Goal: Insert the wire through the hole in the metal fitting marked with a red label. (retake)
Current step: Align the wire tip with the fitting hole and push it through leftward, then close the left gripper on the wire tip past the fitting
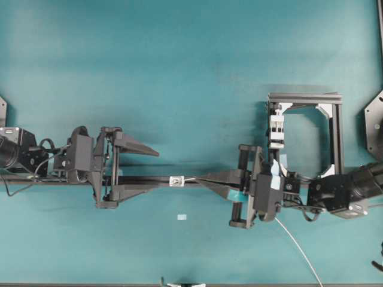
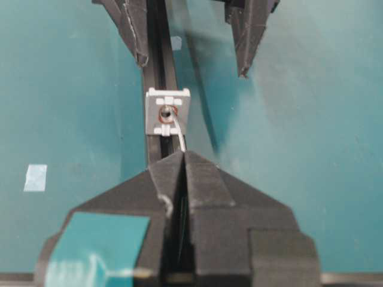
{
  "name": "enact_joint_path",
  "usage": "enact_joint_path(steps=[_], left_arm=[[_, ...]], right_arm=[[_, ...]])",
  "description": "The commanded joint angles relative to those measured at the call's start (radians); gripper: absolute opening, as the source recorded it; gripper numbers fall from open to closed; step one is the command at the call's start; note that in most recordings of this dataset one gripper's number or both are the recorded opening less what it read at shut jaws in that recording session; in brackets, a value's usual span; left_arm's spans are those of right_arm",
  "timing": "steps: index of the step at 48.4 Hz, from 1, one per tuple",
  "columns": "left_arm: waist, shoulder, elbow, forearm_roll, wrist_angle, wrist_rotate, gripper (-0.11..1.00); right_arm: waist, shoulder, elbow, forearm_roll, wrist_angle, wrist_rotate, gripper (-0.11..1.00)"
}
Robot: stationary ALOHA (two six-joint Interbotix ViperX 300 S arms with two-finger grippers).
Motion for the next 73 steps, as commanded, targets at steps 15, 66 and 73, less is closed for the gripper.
enact_joint_path(steps=[15, 66, 73], left_arm=[[-0.005, -0.026, -0.015, 0.002, -0.003, 0.002, 0.72], [0.005, -0.123, -0.057, 0.003, 0.201, 0.002, 0.62], [0.005, -0.121, -0.057, 0.002, 0.201, 0.002, 0.59]], right_arm=[[-0.031, 0.002, -0.058, -0.067, 0.012, -0.002, 0.03], [-0.044, 0.009, -0.087, -0.103, 0.048, -0.002, 0.03], [-0.044, -0.005, -0.080, -0.103, 0.049, -0.005, 0.03]])
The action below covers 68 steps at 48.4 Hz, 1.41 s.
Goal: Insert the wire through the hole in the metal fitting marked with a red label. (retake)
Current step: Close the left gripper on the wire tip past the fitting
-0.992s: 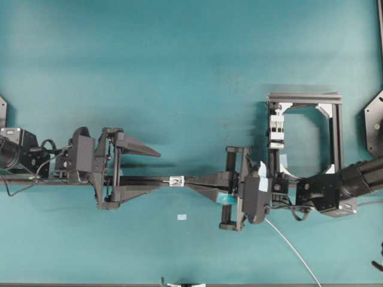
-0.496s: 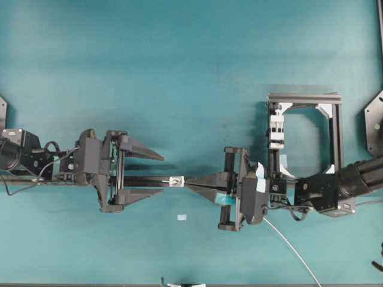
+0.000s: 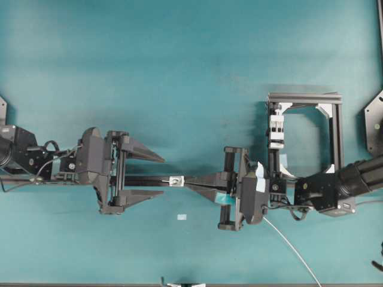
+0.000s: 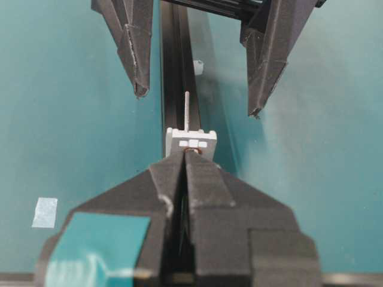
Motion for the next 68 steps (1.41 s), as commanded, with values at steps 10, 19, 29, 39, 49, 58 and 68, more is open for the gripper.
enact_joint_path(steps=[10, 19, 29, 39, 49, 58, 68], left_arm=[[0.003, -0.028, -0.011, 0.002, -0.003, 0.002, 0.59], [0.003, -0.028, -0.012, 0.002, -0.003, 0.002, 0.59], [0.003, -0.028, -0.018, 0.002, -0.003, 0.002, 0.59], [0.005, -0.028, -0.025, 0.002, 0.008, 0.002, 0.52], [0.006, -0.029, -0.025, 0.002, 0.011, 0.002, 0.05], [0.006, -0.031, -0.026, 0.002, 0.017, 0.000, -0.10], [0.008, -0.041, -0.025, 0.002, 0.017, 0.000, -0.10]], right_arm=[[-0.003, -0.037, -0.020, -0.008, 0.011, -0.017, 0.03], [-0.003, -0.043, -0.020, -0.008, 0.011, -0.021, 0.03], [-0.003, -0.043, -0.018, -0.008, 0.011, -0.021, 0.03], [-0.003, -0.043, -0.017, -0.008, 0.011, -0.021, 0.03], [-0.003, -0.044, -0.017, -0.008, 0.011, -0.021, 0.03], [-0.003, -0.044, -0.015, -0.008, 0.011, -0.021, 0.03], [-0.003, -0.044, -0.015, -0.008, 0.011, -0.021, 0.03]])
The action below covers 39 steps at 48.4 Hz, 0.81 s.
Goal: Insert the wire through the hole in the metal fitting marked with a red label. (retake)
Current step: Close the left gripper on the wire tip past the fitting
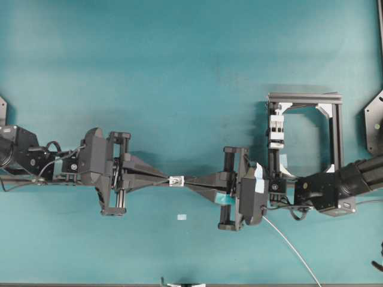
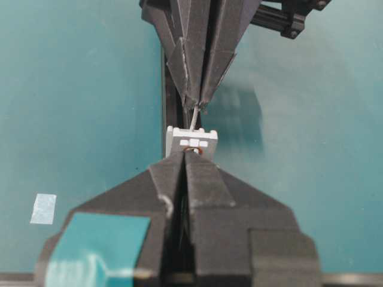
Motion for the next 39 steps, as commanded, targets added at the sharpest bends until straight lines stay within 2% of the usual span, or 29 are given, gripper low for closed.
enact_joint_path(steps=[1, 39], left_arm=[[0.005, -0.037, -0.011, 0.002, -0.005, -0.002, -0.10], [0.005, -0.040, -0.018, 0.002, 0.028, -0.002, -0.10]], right_arm=[[-0.002, -0.038, -0.015, -0.006, -0.006, -0.002, 0.03], [-0.002, -0.060, -0.012, -0.006, 0.031, 0.003, 0.03]])
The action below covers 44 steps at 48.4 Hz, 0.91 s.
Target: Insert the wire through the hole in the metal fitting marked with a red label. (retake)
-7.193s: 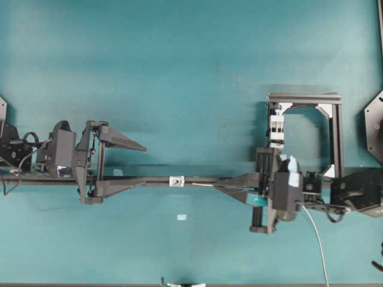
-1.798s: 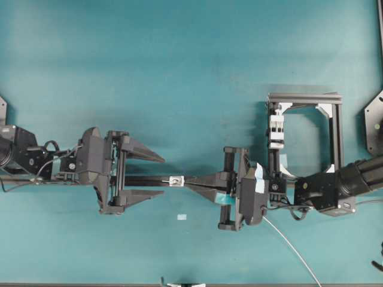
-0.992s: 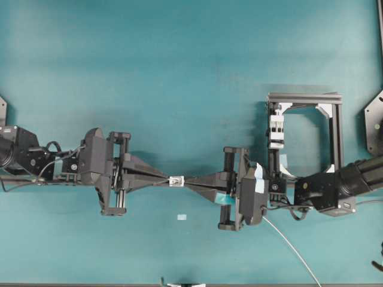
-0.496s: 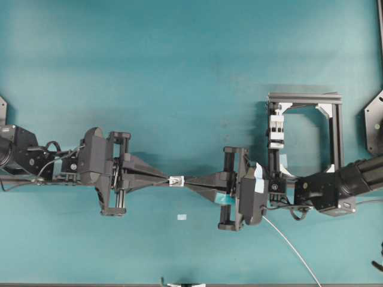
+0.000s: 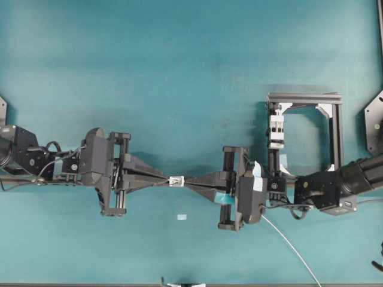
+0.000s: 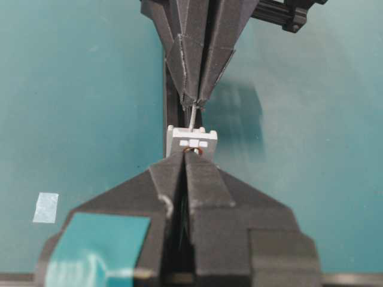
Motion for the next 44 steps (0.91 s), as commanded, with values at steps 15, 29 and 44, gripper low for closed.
enact_joint_path(steps=[15, 29, 44], left_arm=[[0.003, -0.031, -0.015, 0.003, -0.003, 0.000, -0.10], [0.003, -0.032, -0.012, 0.003, -0.003, 0.000, -0.10], [-0.006, -0.097, 0.038, 0.003, 0.041, 0.002, -0.10]], right_arm=[[0.005, -0.060, -0.011, -0.006, 0.011, 0.002, 0.69], [0.005, -0.060, -0.011, -0.006, 0.012, 0.002, 0.86], [0.005, -0.060, -0.006, -0.006, 0.015, 0.003, 0.86]])
